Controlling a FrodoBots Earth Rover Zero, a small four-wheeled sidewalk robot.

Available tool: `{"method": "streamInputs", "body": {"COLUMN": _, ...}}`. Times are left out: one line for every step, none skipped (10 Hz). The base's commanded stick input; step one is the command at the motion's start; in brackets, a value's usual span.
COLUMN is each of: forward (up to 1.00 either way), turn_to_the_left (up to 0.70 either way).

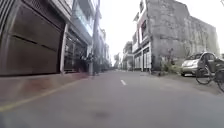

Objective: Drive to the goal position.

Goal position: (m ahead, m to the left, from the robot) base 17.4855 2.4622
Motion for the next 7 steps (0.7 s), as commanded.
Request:
{"method": "streamInputs", "body": {"forward": 1.0, "turn_to_the_left": 0.06}}
{"method": "streamInputs", "body": {"forward": 1.0, "turn_to_the_left": 0.06}}
{"method": "streamInputs", "body": {"forward": 1.0, "turn_to_the_left": 0.06}}
{"method": "streamInputs", "body": {"forward": 1.0, "turn_to_the_left": 0.06}}
{"method": "streamInputs", "body": {"forward": 1.0, "turn_to_the_left": 0.06}}
{"method": "streamInputs", "body": {"forward": 1.0, "turn_to_the_left": -0.3}}
{"method": "streamInputs", "body": {"forward": 1.0, "turn_to_the_left": -0.34}}
